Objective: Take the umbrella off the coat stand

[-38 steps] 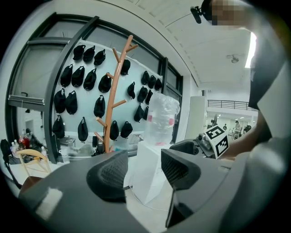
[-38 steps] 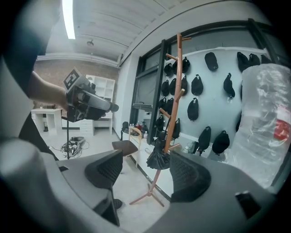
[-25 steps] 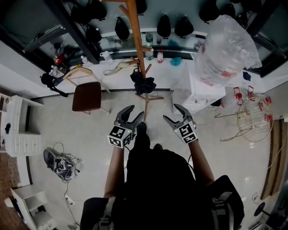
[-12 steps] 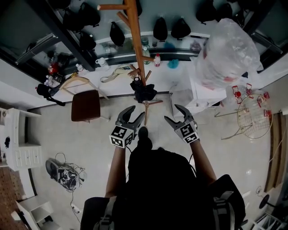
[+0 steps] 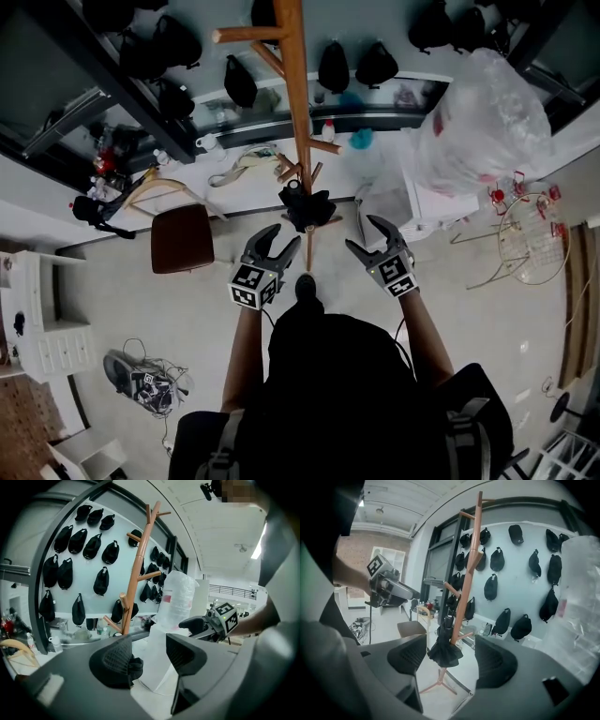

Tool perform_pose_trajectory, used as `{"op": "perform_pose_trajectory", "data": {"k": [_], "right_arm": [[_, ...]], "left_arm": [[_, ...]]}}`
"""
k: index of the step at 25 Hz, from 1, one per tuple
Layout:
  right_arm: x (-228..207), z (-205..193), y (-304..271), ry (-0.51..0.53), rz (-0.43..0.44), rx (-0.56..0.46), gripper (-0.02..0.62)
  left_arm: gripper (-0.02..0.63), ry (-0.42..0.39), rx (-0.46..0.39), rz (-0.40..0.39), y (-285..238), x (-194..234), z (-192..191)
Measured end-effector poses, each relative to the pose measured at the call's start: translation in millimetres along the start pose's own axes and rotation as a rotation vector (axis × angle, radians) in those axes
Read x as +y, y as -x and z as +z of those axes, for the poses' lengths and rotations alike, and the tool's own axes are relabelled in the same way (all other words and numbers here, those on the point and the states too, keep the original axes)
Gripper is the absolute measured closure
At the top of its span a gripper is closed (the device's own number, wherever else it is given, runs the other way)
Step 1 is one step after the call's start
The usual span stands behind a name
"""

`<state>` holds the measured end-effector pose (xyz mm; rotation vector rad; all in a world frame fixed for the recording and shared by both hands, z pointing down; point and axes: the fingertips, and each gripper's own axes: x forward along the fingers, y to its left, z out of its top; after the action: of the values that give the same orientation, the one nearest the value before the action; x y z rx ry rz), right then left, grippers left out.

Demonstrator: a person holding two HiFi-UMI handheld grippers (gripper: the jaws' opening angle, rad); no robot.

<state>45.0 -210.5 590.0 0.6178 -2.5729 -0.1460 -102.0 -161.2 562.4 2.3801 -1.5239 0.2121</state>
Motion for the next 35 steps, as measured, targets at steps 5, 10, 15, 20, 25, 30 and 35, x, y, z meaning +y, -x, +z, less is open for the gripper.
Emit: {"op": "perform_pose_trajectory", "data": {"k": [5,10,15,20,25,30,35], "right_arm": [[-12,7,-20,-0.021,-0.044,-0.002,0.272],[-21,11,-35,-0.048,-0.093,0.004,0.272],[-28,11,-45,-0.075,-0.15,0.011,0.272],[-30,8,-49,-0.09,-0.189,0.025,0.272],[-29,5,-47,-0.101,-0.195,0.036,0.272],[-37,5,-47,-0.118,-0.201,0.021,0.272],[-39,7,-53,-0.113,-0.168,-0.001,0.272]], "left_arm": [[0.377,-0.024,0.035,-0.021,-9,33,1],[0.376,-0.041,0.053,-0.071,-25,51,6],[0.373,-0.064,0.073,-0.127,-39,64,6],[0.37,-0.067,0.084,-0.164,-49,72,-1],[0.365,-0.052,0.105,-0.175,-56,75,-14],[0.35,-0.053,0.148,-0.167,-58,72,-28],[0.342,-0.052,0.16,-0.13,-59,76,-34]]}}
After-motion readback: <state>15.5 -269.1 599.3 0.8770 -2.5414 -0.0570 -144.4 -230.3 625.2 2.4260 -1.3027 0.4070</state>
